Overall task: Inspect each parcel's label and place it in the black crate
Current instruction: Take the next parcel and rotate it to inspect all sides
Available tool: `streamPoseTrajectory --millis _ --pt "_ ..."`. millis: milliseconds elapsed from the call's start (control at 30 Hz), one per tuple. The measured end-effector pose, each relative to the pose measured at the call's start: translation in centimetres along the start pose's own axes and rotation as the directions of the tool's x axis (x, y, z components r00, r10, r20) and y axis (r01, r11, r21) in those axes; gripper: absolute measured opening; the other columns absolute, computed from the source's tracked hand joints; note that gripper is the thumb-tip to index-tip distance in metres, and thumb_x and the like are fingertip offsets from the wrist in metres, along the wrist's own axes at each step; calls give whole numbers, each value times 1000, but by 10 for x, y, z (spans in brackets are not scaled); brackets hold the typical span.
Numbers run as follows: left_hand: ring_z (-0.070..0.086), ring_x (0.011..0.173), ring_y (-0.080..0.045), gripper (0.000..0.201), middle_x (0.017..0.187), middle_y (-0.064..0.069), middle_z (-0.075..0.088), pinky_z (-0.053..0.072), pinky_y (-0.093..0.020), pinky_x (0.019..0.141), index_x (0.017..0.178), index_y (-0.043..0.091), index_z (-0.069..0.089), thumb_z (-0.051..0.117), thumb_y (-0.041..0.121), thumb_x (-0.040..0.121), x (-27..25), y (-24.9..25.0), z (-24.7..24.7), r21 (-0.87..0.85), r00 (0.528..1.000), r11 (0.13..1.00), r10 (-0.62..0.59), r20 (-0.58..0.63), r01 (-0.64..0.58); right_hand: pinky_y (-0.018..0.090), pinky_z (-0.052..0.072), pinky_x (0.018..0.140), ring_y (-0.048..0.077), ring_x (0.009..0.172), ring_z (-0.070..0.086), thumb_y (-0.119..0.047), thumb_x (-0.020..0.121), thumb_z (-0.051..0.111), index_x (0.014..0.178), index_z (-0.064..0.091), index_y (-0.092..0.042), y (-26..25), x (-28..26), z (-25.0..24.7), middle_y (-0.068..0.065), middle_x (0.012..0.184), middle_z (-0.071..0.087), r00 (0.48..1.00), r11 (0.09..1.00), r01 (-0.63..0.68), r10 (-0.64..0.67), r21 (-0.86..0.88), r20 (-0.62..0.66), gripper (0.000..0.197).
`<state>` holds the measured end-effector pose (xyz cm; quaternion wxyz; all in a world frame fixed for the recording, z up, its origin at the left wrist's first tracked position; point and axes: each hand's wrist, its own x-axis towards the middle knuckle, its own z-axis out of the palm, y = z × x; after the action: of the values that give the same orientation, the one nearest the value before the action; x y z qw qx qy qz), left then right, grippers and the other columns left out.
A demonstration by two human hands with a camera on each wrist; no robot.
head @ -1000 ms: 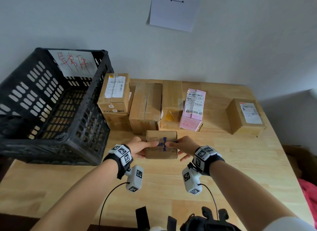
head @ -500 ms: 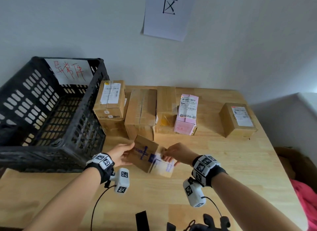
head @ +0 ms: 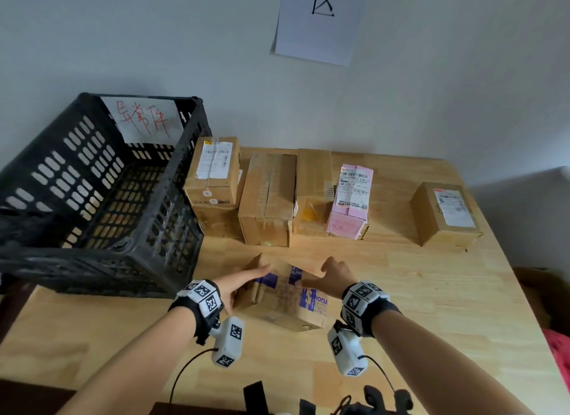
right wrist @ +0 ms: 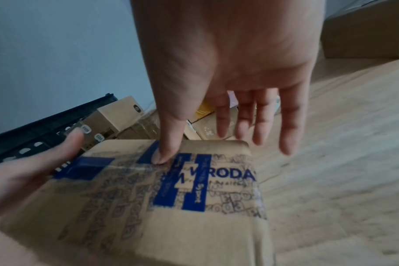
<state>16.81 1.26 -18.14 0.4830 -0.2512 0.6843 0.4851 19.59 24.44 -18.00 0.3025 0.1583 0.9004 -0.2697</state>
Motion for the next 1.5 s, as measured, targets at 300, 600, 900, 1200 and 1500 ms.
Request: streamPoseTrajectory --millis 300,600,900,1200,1500 --pt "47 118 -33 54 128 -12 46 53 -56 83 115 7 43 78 20 76 19 -11 13 196 996 978 79 -49 -69 42 57 83 24 96 66 -58 68 75 122 45 -4 17 8 20 8 108 60 967 955 -192 145 228 208 82" --pt "57 92 -26 39 108 -13 56 56 -51 71 97 9 45 78 13 76 28 -3 13 220 996 974 74 -54 -60 47 57 82 27 95 69 -55 57 82 134 36 -6 23 17 20 10 115 57 957 929 -226 155 294 245 102" --pt "32 136 -27 86 151 0 30 40 -41 104 145 35 31 78 18 76 29 -1 7 340 984 925 180 1 -170 44 58 81 27 99 66 -52 65 81 138 35 -6 24 13 22 8 117 53 968 929 -210 154 306 198 98" --pt "37 132 -36 89 150 -7 31 53 -56 83 150 30 17 73 20 82 9 -21 23 136 986 982 142 -93 -129 43 58 81 23 99 63 -63 64 74 122 50 -9 30 5 27 7 112 62 978 938 -166 118 304 171 82" --pt "63 71 -37 45 87 -22 61 56 -41 43 127 -6 44 53 25 96 3 -22 37 -228 998 972 39 -41 -47 35 49 79 26 95 57 -46 93 50 127 52 -2 20 3 -19 16 118 62 996 851 -37 76 524 -53 55"
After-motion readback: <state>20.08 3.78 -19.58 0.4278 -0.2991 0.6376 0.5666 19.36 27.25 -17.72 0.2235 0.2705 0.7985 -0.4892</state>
